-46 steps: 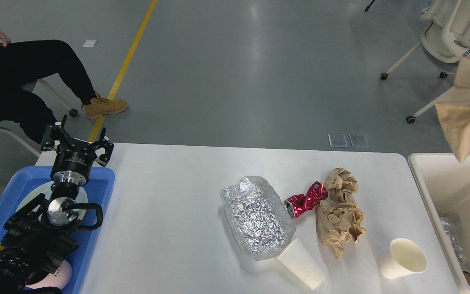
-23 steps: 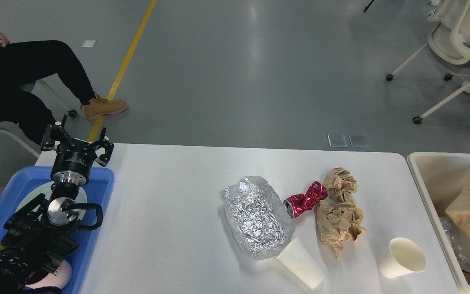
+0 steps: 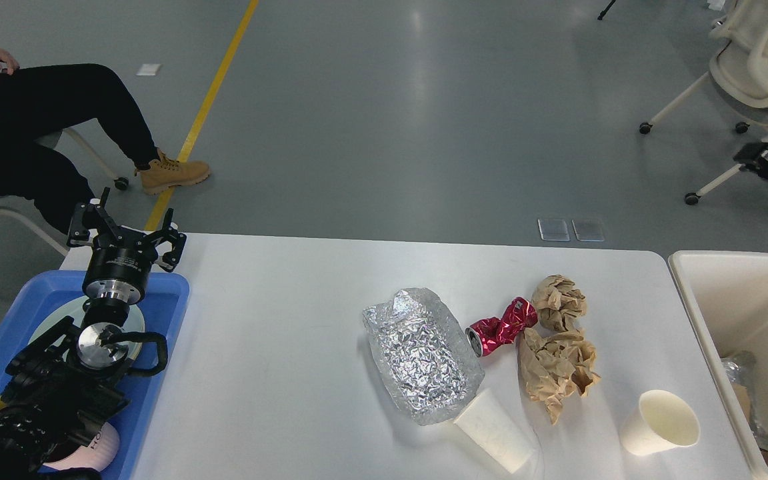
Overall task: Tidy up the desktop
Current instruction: 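Move the right gripper back over the white paper cup, then lower the right gripper and grasp the white paper cup, then lift the paper cup with the right gripper and drop it in the bin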
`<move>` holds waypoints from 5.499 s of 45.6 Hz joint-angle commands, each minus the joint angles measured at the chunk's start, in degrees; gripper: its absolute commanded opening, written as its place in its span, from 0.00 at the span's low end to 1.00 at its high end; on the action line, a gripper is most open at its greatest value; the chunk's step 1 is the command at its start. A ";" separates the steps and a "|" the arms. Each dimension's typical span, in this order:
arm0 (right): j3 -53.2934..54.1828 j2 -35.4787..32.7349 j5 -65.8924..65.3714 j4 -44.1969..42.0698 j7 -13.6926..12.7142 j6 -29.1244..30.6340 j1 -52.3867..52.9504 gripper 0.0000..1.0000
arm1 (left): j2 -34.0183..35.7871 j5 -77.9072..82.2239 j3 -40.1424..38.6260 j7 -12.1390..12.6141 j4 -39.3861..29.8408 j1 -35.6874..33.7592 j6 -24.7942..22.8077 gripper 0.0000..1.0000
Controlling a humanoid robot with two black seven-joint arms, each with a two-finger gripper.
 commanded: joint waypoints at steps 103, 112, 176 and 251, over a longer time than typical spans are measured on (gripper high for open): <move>-2.08 6.06 -0.43 23.34 -0.09 19.77 -10.63 0.97 | 0.00 0.02 -0.03 0.01 0.00 0.00 0.01 0.97; -2.08 6.23 -0.52 23.34 -0.18 19.07 -11.33 0.61 | 0.00 0.02 -0.03 0.01 0.00 0.00 0.01 0.97; -2.87 3.24 -0.61 21.06 -0.62 32.60 31.82 0.00 | 0.00 0.02 -0.03 0.01 0.00 0.00 0.01 0.97; -6.91 7.02 0.27 0.30 -0.53 13.96 0.43 1.00 | 0.00 0.02 -0.03 0.01 0.00 0.00 -0.08 0.97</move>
